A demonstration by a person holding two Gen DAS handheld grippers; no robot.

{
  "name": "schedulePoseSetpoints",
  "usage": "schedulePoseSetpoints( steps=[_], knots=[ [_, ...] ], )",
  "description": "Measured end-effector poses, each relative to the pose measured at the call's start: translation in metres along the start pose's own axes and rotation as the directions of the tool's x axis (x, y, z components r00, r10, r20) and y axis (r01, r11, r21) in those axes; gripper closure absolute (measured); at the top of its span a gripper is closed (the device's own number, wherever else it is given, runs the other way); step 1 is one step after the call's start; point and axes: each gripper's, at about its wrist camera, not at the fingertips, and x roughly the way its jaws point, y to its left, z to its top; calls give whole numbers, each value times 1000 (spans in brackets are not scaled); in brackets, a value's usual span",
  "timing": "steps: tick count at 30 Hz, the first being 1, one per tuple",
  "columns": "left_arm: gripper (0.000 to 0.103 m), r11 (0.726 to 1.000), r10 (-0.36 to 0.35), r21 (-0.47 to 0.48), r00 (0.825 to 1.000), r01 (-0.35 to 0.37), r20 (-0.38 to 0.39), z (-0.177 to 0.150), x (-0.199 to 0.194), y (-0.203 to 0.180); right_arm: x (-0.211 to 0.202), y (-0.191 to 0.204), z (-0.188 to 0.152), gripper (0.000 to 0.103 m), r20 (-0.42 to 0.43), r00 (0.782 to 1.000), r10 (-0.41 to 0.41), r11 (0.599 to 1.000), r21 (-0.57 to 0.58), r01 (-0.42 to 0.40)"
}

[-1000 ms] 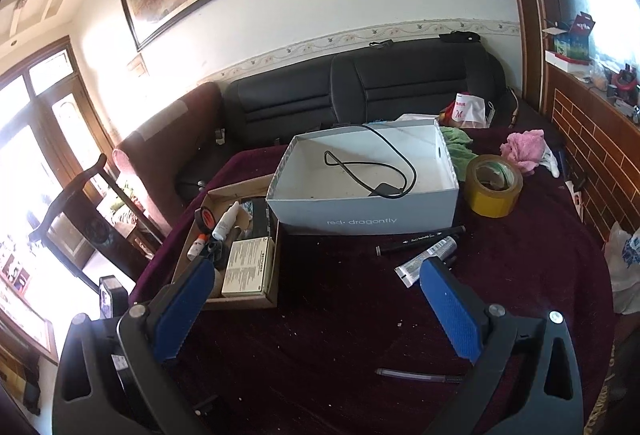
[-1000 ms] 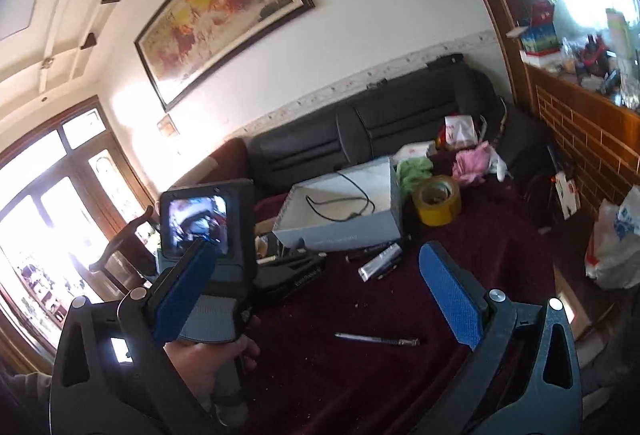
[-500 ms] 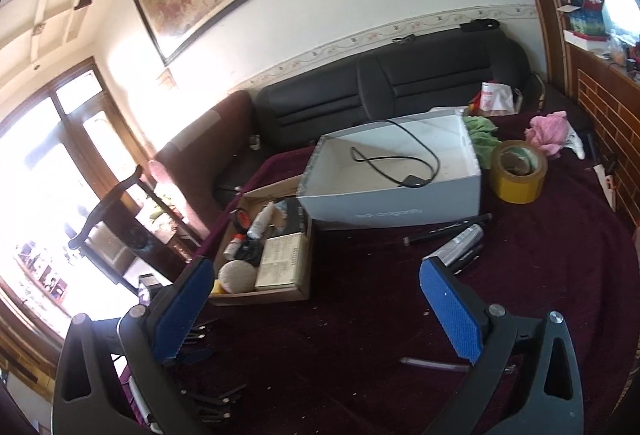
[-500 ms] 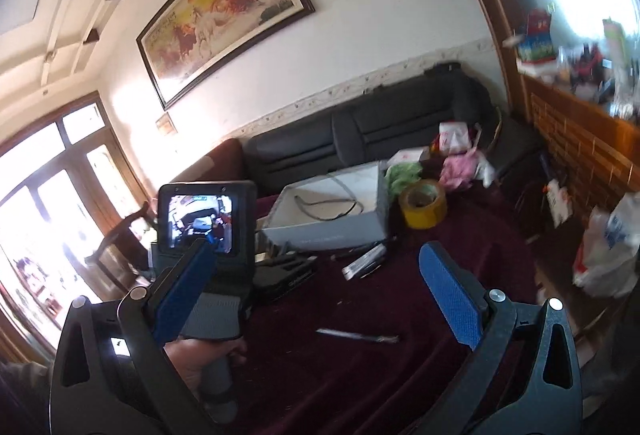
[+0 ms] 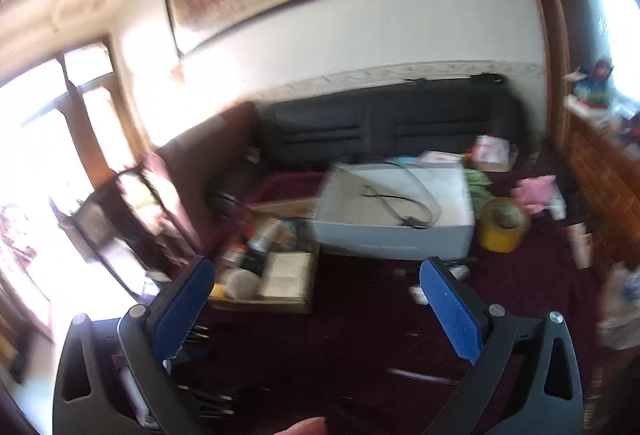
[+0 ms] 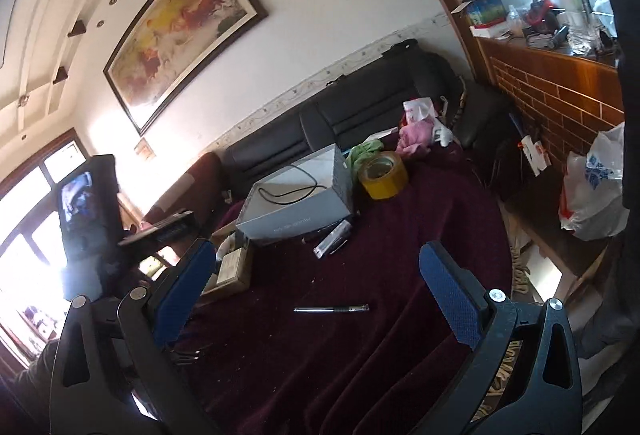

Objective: Organize objects

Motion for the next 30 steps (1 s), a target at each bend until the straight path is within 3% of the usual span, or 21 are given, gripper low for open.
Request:
schedulePoseSetpoints(
  steps=[1,2,3,4,5,6,8,9,10,11,15,16,19,20,25,26,28,30],
  knots=[
    [0,984,-176,-35,983,174,-60,6,3,7,-2,0,0,0,15,1000,-14,1000,-5,14],
    [0,925,-375,-103,920,365,-113,12,4,15,-3,0,-1,0,24,999,-22,1000,-12,23],
    [1,852,-517,-172,846,494,-130,17,4,23,-4,0,0,0,31,999,-28,999,-17,28],
    [1,737,-668,-248,733,629,-129,21,1,31,-6,-1,0,0,41,999,-28,999,-14,28],
    [1,547,-832,-325,544,772,-110,26,-2,38,-8,-2,1,0,48,998,-26,1000,-8,27],
    [0,307,-949,-390,309,868,-61,29,-6,43,-8,-4,1,0,51,998,-22,1000,2,22],
    [0,14,-998,-417,36,909,44,33,-19,51,-10,-7,-1,0,50,999,-13,1000,14,12],
    [0,-83,-995,-399,-50,913,91,36,-26,54,-11,-7,-2,0,50,999,-14,1000,14,13],
    [0,-141,-987,-374,-99,917,129,39,-34,58,-13,-6,-4,0,51,999,-16,1000,9,16],
    [0,-154,-983,-355,-108,922,147,42,-41,59,-13,-6,-5,0,52,998,-19,1000,5,19],
    [0,-120,-990,-317,-89,941,111,49,-56,50,-15,-7,-9,0,47,998,-35,999,-2,35],
    [0,-121,-990,-311,-92,943,108,50,-57,49,-16,-7,-9,0,51,998,-40,999,-6,41],
    [0,-149,-987,-291,-123,945,106,49,-60,45,-18,-5,-10,0,55,997,-48,998,-26,50],
    [0,-149,-987,-288,-124,946,103,49,-60,44,-19,-4,-10,0,58,997,-50,998,-32,52],
    [0,-99,-993,-309,-75,946,89,51,-52,39,-22,-2,-11,0,67,996,-62,996,-57,66],
    [0,-79,-995,-314,-56,946,82,50,-50,38,-22,-2,-11,0,67,996,-63,996,-59,66],
    [0,-8,-998,-310,12,951,61,49,-48,36,-23,-1,-10,0,70,995,-64,996,-61,69],
    [0,128,-989,-290,142,949,28,48,-47,32,-23,-1,-10,0,74,995,-65,995,-65,70]
  ],
)
